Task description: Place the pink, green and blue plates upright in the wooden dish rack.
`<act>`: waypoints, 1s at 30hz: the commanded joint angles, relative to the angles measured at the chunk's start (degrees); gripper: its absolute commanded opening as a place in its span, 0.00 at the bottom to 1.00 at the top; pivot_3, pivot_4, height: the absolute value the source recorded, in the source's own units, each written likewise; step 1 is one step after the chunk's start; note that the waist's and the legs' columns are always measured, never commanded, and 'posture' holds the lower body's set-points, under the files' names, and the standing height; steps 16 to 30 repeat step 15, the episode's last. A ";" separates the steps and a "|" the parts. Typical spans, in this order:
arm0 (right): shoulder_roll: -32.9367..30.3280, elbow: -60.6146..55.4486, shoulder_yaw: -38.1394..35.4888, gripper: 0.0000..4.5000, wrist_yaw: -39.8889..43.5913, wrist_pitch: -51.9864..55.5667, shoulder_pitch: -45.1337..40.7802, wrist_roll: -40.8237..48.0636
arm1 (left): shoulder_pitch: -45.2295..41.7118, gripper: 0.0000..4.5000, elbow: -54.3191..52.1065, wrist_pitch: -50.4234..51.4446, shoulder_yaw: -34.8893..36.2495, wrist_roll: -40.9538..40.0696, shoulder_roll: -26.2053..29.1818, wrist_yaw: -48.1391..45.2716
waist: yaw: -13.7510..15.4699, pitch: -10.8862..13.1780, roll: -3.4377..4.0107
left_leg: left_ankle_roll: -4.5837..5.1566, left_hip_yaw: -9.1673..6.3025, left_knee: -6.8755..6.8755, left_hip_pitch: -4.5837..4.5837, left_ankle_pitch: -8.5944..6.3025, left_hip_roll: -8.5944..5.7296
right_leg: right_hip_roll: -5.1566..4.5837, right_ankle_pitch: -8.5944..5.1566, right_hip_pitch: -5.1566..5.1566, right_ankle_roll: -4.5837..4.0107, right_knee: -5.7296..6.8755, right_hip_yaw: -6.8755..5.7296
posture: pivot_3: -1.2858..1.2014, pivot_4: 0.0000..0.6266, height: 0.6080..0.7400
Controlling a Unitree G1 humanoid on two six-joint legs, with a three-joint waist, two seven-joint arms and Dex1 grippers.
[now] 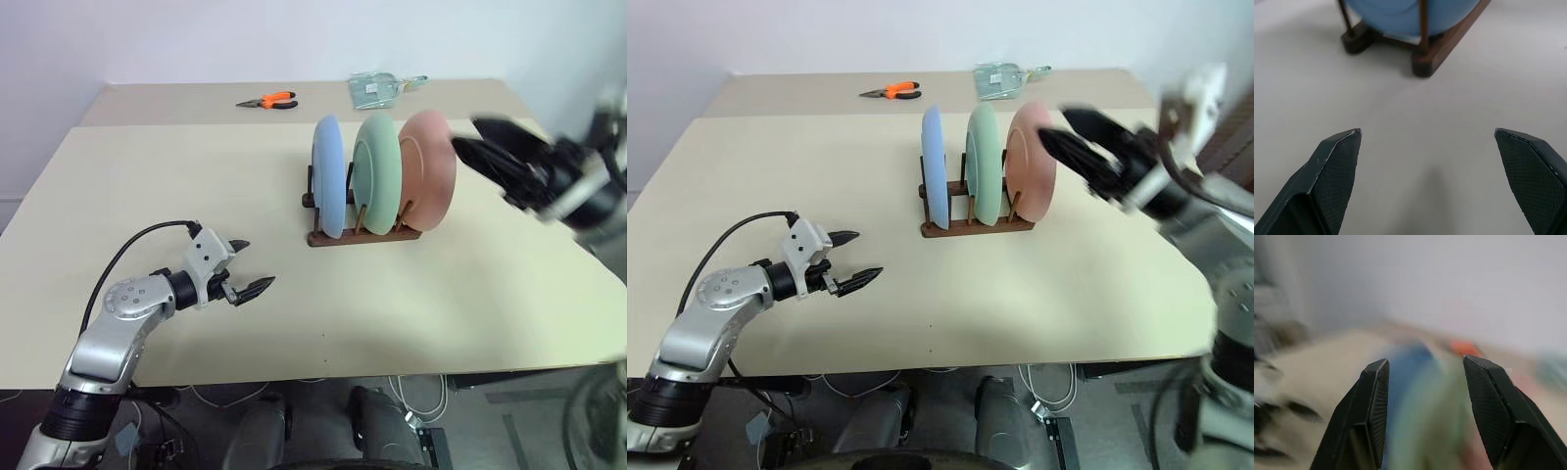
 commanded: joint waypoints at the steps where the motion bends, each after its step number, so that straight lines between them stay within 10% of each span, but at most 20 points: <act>1: -2.85 1.66 -1.17 0.53 6.27 -6.63 9.12 -10.06 | -1.32 1.00 2.31 -3.47 2.16 0.62 -0.19 0.58 | -0.11 0.00 0.08 | 0.00 0.03 0.01 0.00 0.00 0.01 | 0.00 0.01 -0.02 -0.01 0.02 0.01 | 0.52 0.24 1.00; 14: 0.54 16.77 11.07 0.53 9.10 -23.32 11.50 -31.19 | 2.62 1.00 4.20 -7.09 3.42 1.87 -0.70 2.65 | -0.02 0.01 0.19 | -0.02 0.10 0.04 0.02 -0.01 0.04 | -0.04 0.03 -0.03 -0.02 0.03 0.03 | 0.52 0.24 1.00; 30: 0.89 17.62 11.51 0.53 8.88 -23.70 10.59 -31.90 | 2.74 1.00 4.18 -7.23 3.29 2.10 -0.80 2.96 | -0.02 0.01 0.19 | -0.02 0.10 0.06 0.02 -0.01 0.03 | -0.04 0.03 -0.02 -0.02 0.04 0.03 | 0.52 0.24 1.00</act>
